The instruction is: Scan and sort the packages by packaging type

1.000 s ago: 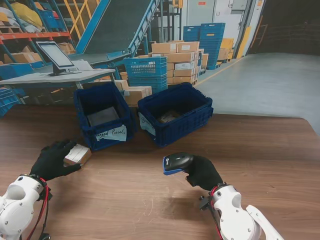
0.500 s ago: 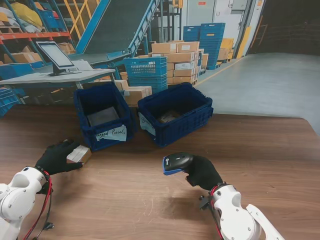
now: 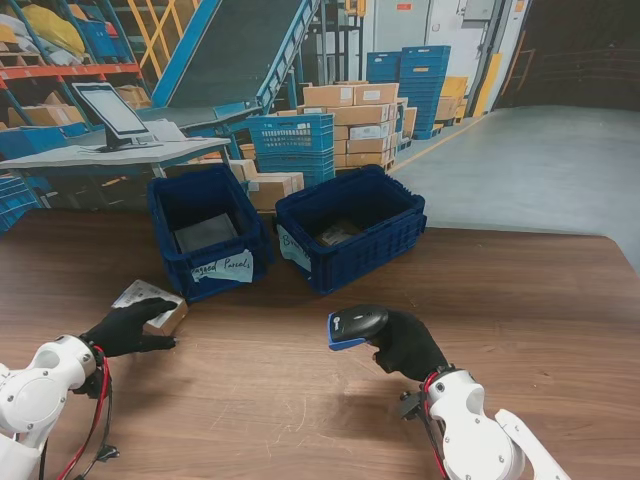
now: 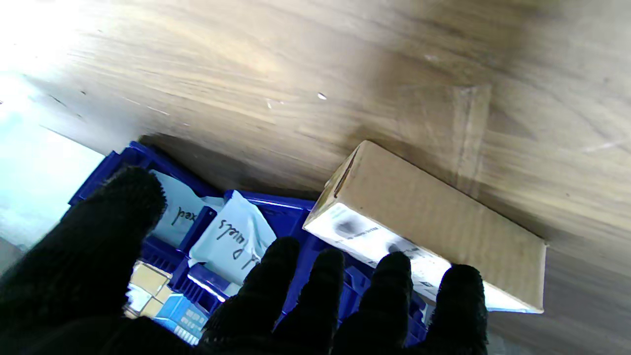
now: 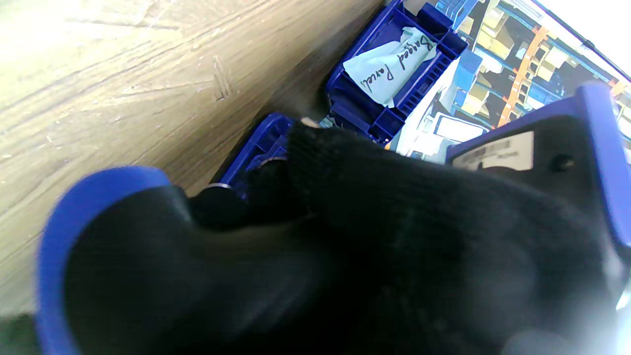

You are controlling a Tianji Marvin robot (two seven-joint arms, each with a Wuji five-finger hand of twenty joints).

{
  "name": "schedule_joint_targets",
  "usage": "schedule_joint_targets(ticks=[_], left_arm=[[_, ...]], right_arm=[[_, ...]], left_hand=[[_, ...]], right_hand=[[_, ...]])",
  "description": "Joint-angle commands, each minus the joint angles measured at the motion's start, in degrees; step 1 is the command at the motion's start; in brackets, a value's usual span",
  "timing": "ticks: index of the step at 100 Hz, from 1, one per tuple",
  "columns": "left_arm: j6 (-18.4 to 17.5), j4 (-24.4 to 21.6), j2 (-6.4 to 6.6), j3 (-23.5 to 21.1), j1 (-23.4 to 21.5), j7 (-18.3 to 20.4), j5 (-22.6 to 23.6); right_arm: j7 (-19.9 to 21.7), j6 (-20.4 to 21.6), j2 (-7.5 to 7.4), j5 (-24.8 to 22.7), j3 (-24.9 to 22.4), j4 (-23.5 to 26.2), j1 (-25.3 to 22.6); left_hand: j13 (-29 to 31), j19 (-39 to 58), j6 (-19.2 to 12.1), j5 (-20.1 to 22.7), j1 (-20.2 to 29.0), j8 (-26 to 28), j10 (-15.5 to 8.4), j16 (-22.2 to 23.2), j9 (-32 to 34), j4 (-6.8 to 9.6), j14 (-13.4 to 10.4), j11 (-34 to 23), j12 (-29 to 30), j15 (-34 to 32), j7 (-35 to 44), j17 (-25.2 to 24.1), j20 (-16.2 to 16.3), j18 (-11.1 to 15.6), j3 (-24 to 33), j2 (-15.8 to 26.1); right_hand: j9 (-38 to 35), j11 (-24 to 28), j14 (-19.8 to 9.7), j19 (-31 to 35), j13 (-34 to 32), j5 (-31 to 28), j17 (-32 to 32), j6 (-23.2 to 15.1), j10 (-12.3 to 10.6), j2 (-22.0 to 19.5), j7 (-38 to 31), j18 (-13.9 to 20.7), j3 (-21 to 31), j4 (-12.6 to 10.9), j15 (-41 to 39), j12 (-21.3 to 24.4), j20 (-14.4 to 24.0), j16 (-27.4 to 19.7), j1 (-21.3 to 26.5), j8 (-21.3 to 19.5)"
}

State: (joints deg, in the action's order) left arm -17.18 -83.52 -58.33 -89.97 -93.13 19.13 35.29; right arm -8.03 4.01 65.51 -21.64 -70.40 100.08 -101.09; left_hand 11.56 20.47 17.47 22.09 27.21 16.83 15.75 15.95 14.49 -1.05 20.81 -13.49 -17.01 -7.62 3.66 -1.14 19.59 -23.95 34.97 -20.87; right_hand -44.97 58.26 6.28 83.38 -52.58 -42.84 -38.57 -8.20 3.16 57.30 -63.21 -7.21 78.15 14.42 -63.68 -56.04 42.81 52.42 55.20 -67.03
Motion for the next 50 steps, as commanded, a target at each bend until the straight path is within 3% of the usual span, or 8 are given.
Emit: schedule_joint_targets(ticks=[1,50], left_arm=[[-0.1,-1.0,-0.07,0.5,-1.2,1.2,0.4],[-1.0,-10.2,0.16,-1.0,-7.2,4.6,-3.4]], right_arm=[[0.6,0.3,0.35,0.0,0.1,0.4,-0.3],[0.4,0.9,0.39,0.1,-0.2,0.3,-0.6]], left_hand=[[1.0,1.8,-1.0,-0.2,-1.0,-0.8,-0.6,0.8,-0.5,-0.68,-0.8,-0.1,0.1,-0.7,0.5,1.2,0.5,0.6,0.4,1.5],[0.5,0.0,-0.6,-1.2,-0.1,-0.7,-0.6,0.9,-1.3,0.03,-0.9,0.6,0.0,-0.1,-0.1,1.1,1.0,0.6,-1.8,3.3]], right_hand=[[-0.6,-0.2,1.4,3.0,-1.4,-3.4,-0.6,-2.3,0.6,-3.0,-3.9,2.0,8.2,-0.3,-1.0,-0.5,1.5,0.6,5.1,-2.5],[-0.5,-0.2,1.4,2.9,-1.4,-3.3,-0.5,-2.3,0.6,-3.1,-3.9,2.0,8.2,-0.3,-1.0,-0.4,1.5,0.6,5.1,-2.5]])
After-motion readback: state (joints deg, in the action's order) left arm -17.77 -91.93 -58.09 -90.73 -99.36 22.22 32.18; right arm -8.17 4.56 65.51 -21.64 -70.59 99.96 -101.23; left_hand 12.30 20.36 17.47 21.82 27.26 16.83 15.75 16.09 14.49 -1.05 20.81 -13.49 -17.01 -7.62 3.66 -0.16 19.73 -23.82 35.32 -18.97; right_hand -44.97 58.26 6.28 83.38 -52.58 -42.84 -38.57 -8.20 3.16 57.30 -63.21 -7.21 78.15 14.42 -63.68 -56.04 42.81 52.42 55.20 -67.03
